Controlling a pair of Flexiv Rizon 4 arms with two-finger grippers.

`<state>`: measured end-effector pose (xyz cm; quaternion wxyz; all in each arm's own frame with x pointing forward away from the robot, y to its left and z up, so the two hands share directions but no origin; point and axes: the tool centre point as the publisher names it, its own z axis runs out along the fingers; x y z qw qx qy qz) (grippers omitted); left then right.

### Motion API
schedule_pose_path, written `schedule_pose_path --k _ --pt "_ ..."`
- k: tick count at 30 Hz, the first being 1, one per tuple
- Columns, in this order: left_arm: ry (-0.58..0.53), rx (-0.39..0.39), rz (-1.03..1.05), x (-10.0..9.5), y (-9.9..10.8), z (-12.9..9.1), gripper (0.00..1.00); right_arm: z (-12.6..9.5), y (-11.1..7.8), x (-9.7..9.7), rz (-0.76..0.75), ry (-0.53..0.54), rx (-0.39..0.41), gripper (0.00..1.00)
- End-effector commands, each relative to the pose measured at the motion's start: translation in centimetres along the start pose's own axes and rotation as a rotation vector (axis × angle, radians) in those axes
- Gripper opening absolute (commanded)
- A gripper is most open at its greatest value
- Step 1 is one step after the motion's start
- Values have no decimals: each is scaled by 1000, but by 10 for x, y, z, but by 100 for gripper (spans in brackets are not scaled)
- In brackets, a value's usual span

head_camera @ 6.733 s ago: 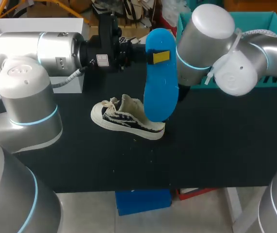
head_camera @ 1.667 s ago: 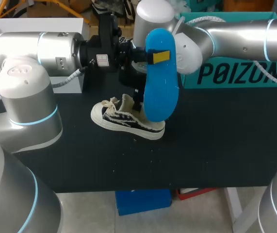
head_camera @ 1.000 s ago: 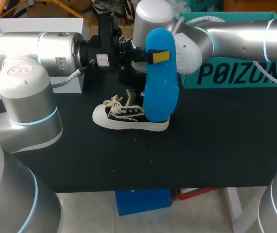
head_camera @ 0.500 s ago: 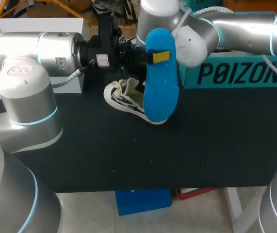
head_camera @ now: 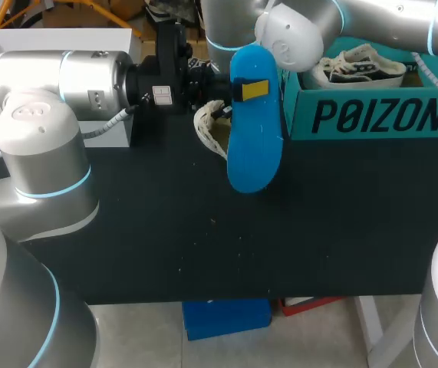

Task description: Take the shoe out of the shoebox, open the shoe tongue, remove and reinsert the insole, then place the shoe into the shoebox

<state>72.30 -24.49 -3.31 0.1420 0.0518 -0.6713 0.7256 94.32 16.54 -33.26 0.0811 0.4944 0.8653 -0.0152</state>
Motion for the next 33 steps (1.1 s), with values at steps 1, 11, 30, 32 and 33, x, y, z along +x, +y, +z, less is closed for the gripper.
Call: schedule_pose_path --k 1,11,30,32,33 --pt "-4 3 2 0 1 2 0 -6 -10 9 290 -51 17 0" --pt "-4 3 2 0 1 2 0 -15 -17 32 487 13 -56 0" --pt "-4 3 2 0 1 2 0 27 -29 47 562 44 -75 0" --pt "-4 3 2 0 1 2 0 31 -30 47 584 54 -72 0" --pt "-4 3 2 0 1 2 0 34 -31 47 585 63 -71 0"
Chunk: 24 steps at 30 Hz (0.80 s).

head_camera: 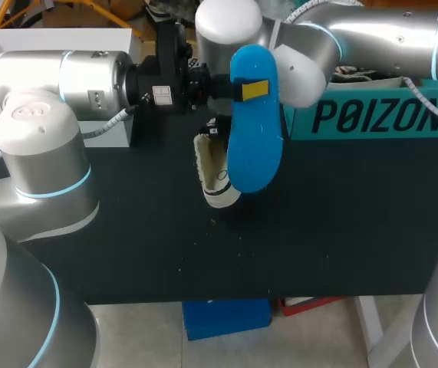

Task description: Take the shoe out of the shoebox, open the shoe tongue, remove and reinsert the insole, then place the shoe into the shoebox

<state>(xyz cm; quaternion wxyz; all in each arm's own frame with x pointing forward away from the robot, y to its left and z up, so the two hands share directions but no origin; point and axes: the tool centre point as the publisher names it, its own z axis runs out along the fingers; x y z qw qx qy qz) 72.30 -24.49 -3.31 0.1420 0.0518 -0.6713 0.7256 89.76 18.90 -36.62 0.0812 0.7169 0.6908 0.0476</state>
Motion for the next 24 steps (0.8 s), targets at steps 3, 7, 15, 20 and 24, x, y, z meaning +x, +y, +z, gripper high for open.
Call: schedule_pose_path --k 3,7,15,20,24 --pt "-4 3 2 0 1 2 0 18 -5 -3 11 19 7 0" --pt "-4 3 2 0 1 2 0 27 -8 -4 7 16 10 0" --pt "-4 3 2 0 1 2 0 33 -12 -10 2 21 10 0" --pt "-4 3 2 0 1 2 0 34 -14 -16 -4 27 -14 0" --pt "-4 3 2 0 1 2 0 31 -16 -20 8 25 -27 100"
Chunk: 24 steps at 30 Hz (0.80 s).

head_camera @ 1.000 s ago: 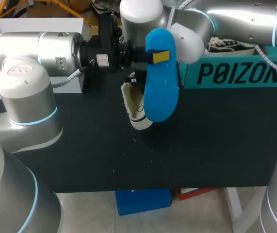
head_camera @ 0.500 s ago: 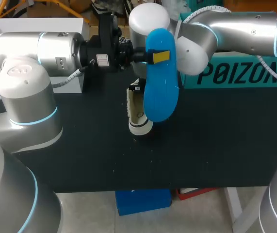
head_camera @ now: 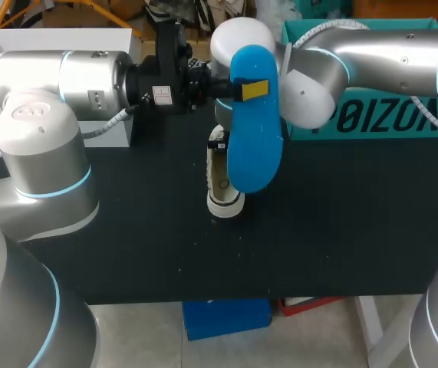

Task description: Take the shoe out of the shoebox, open the shoe tongue, remove and reinsert the insole, then place the shoe into the shoebox

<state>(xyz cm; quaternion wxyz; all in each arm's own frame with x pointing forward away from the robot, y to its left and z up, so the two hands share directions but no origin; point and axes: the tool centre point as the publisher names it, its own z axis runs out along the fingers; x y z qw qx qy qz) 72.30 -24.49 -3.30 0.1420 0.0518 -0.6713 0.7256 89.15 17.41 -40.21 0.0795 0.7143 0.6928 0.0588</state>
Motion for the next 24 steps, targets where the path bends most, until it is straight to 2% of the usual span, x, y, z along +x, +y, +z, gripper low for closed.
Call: schedule_pose_path --k 1,9,13,14,15,19,24 --pt "-4 3 2 0 1 2 0 -5 -4 -8 29 17 -12 100" --pt "-4 3 2 0 1 2 0 -31 1 -17 71 54 -42 100" --pt "-4 3 2 0 1 2 0 -52 5 -27 129 252 1 100" --pt "-4 3 2 0 1 2 0 -55 5 -29 140 242 -10 100" --pt "-4 3 2 0 1 2 0 -62 6 -32 165 324 1 100" --pt "-4 3 2 0 1 2 0 -76 9 -43 233 532 80 100" --pt "-4 3 2 0 1 2 0 -85 12 -50 274 615 97 100"
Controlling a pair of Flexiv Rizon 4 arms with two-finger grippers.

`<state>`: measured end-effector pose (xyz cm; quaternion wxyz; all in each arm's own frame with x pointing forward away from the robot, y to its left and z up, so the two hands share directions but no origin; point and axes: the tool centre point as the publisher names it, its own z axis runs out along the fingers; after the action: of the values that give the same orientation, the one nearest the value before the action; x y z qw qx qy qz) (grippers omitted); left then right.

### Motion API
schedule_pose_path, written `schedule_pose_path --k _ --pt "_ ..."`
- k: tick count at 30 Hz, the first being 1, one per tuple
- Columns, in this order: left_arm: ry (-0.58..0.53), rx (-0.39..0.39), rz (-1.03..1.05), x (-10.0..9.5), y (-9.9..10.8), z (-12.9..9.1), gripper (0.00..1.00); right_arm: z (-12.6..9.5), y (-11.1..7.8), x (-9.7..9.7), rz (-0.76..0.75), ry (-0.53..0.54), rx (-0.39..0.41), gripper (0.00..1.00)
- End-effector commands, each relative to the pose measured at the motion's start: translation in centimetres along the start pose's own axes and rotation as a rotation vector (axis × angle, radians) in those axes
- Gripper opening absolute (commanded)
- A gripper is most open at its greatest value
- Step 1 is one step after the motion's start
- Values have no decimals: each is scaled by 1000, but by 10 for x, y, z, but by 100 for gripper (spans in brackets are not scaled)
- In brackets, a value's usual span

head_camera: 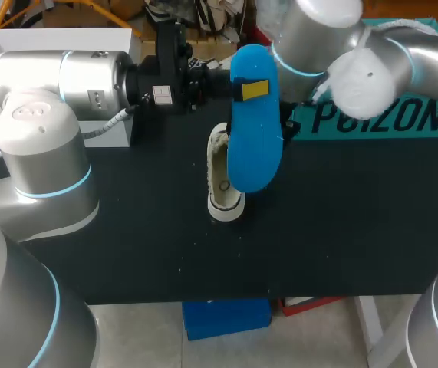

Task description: Take the shoe out of the shoebox, open the shoe tongue, remove and reinsert the insole, then place the shoe into the shoebox

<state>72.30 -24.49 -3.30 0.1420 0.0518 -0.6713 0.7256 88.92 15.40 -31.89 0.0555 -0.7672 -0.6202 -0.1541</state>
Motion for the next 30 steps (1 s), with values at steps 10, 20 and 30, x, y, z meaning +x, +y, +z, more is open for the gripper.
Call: schedule_pose_path --k 10,20,30 --pt "-4 3 2 0 1 2 0 -15 3 -26 50 261 29 100" --pt "-4 3 2 0 1 2 0 -15 3 -26 50 261 29 100" --pt "-4 3 2 0 1 2 0 -14 1 -28 57 276 29 100"
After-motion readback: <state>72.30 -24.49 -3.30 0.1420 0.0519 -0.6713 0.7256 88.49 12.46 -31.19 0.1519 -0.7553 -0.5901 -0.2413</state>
